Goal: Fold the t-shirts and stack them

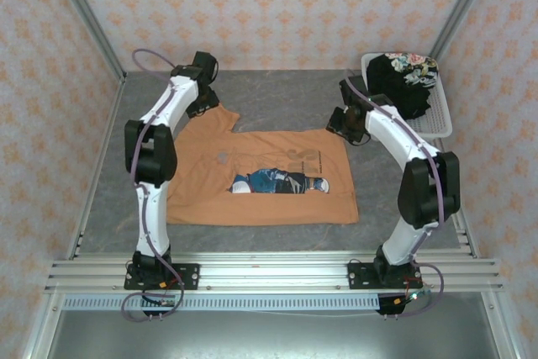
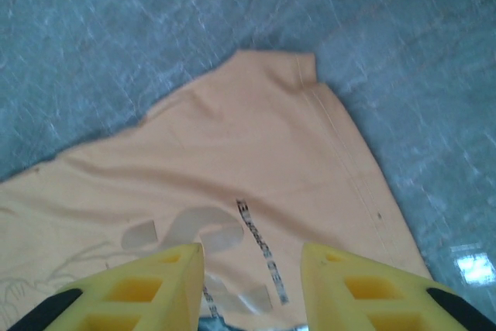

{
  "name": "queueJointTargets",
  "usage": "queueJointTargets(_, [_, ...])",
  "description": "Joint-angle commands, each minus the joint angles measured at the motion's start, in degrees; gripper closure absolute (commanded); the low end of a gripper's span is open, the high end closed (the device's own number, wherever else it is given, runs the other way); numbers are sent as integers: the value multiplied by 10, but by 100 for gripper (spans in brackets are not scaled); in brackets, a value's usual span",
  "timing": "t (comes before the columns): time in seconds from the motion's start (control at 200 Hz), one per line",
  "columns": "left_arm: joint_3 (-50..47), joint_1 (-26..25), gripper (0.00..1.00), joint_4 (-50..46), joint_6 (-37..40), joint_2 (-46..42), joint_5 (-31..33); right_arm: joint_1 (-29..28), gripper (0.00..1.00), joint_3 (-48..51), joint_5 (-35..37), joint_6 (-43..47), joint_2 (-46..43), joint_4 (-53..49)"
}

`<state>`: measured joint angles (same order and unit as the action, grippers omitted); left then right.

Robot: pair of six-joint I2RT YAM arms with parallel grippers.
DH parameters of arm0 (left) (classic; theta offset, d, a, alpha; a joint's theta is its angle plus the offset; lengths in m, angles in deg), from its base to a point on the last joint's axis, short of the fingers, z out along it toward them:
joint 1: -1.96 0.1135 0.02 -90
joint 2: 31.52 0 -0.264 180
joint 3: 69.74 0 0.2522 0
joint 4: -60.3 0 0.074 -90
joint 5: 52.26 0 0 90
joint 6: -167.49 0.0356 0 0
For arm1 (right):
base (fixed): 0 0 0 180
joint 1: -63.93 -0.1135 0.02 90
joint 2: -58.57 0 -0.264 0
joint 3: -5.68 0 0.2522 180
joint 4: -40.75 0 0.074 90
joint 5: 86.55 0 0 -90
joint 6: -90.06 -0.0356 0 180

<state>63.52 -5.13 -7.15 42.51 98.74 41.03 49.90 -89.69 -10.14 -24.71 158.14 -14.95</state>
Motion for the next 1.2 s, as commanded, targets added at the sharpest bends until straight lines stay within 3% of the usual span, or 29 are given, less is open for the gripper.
queueJointTargets(0.0, [89,4,45,-4,40,54,29,2,62,-29,0,25,20,5])
queueJointTargets(0.25, [227,11,44,21,64,183,62,3,61,-52,-6,28,33,2])
queueJointTargets(0.445, [260,11,41,40,74,235,57,4,60,-47,-8,30,32,0])
queueJointTargets(0.641, [276,8,41,0,78,266,44,7,60,-31,3,27,40,8])
queueJointTargets(0.746, [277,6,48,-22,73,276,25,9,58,-29,11,18,60,22])
queueJointTargets(0.921, [275,6,71,-49,74,281,11,10,56,-63,78,-4,117,8])
queueJointTargets(1.091, [265,3,100,-55,66,256,9,10,55,-93,119,-25,175,7])
queueJointTargets(1.196, [233,0,100,-35,65,222,12,10,55,-123,120,-15,210,14])
